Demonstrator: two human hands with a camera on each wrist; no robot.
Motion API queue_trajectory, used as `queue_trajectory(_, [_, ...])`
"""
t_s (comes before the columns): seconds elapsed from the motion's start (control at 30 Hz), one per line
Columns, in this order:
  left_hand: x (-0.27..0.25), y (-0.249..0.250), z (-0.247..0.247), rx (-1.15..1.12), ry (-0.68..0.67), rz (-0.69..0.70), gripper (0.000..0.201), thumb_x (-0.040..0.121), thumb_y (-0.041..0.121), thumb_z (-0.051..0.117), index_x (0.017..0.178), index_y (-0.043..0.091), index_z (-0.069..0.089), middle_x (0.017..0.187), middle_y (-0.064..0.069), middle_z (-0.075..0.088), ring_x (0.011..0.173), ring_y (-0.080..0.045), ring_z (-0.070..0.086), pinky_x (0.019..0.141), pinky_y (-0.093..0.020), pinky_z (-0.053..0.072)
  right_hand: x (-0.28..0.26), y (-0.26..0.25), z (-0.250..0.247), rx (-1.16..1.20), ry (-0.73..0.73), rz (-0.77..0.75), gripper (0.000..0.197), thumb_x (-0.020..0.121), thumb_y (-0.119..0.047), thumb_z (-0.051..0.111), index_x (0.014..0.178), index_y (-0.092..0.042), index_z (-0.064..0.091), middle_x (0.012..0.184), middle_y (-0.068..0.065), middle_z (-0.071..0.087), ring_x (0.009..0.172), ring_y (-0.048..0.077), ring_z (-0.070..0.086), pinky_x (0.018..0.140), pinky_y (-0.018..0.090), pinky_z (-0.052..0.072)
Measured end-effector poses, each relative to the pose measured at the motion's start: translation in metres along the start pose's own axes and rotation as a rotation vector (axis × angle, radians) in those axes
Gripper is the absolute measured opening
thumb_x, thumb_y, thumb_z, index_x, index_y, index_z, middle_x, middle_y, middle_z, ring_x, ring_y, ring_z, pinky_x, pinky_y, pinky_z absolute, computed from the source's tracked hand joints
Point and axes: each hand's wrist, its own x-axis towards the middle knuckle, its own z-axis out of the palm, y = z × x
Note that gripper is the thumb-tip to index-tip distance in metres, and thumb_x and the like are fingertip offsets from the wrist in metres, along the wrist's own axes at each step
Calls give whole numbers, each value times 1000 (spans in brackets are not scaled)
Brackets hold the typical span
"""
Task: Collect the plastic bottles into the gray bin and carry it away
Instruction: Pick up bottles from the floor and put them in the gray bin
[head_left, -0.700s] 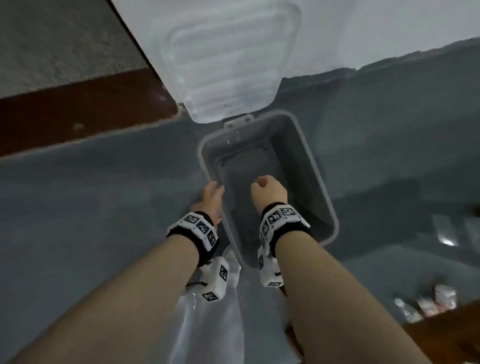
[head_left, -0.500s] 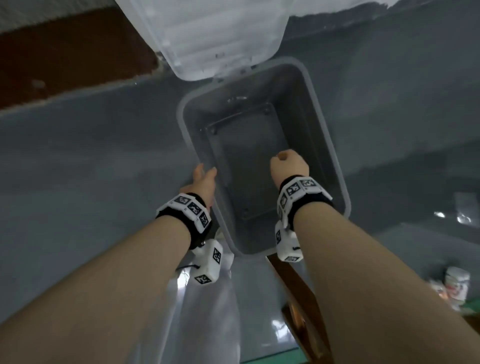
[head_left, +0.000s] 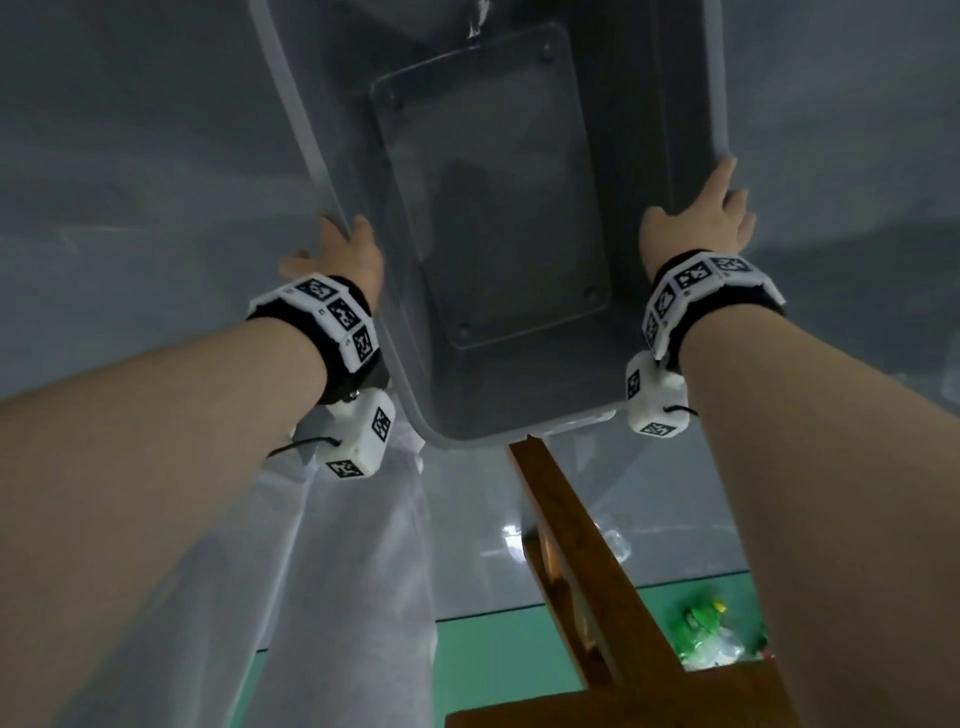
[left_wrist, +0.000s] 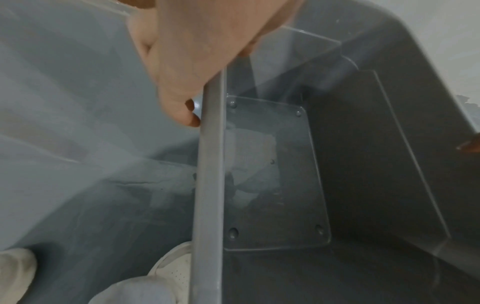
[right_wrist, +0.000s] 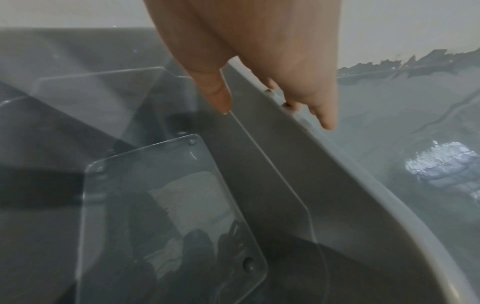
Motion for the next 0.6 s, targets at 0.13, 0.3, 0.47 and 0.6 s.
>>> queue_trajectory(0.13, [3, -1, 3, -273, 53, -53, 50, 102, 36, 30, 147, 13, 30, 152, -17, 28, 138, -34, 30, 111, -36, 23, 2, 2, -9, -3, -40, 58, 78, 88, -31, 46, 154, -28, 5, 154, 10, 25, 140, 35, 28, 113, 49, 27])
queue_trajectory(0.3, [7, -7, -2, -469, 66, 39, 51, 96, 38, 47, 132, 2, 47, 133, -15, 53, 121, -33, 52, 97, -34, 39, 5, -5, -20, -48, -22, 21, 60, 79, -30, 46, 138, -19, 38, 132, 16, 52, 115, 39, 54, 99, 48, 44])
queue_trajectory(0.47, [2, -26, -27, -384, 138, 48, 38, 96, 33, 48, 119, 4, 57, 120, -17, 60, 109, -35, 57, 78, -32, 39, -16, -7, -25, -153, -48, 22, 49, 87, -17, 47, 135, -17, 40, 132, 21, 52, 119, 39, 53, 104, 51, 39])
queue_trajectory(0.6, [-12, -42, -58, -379, 195, 44, 33, 94, 24, 48, 120, 5, 57, 122, -17, 60, 110, -35, 57, 84, -33, 43, -50, -8, -38, -142, -123, 32, 49, 90, -10, 46, 138, -18, 39, 133, 16, 53, 121, 36, 52, 104, 47, 40])
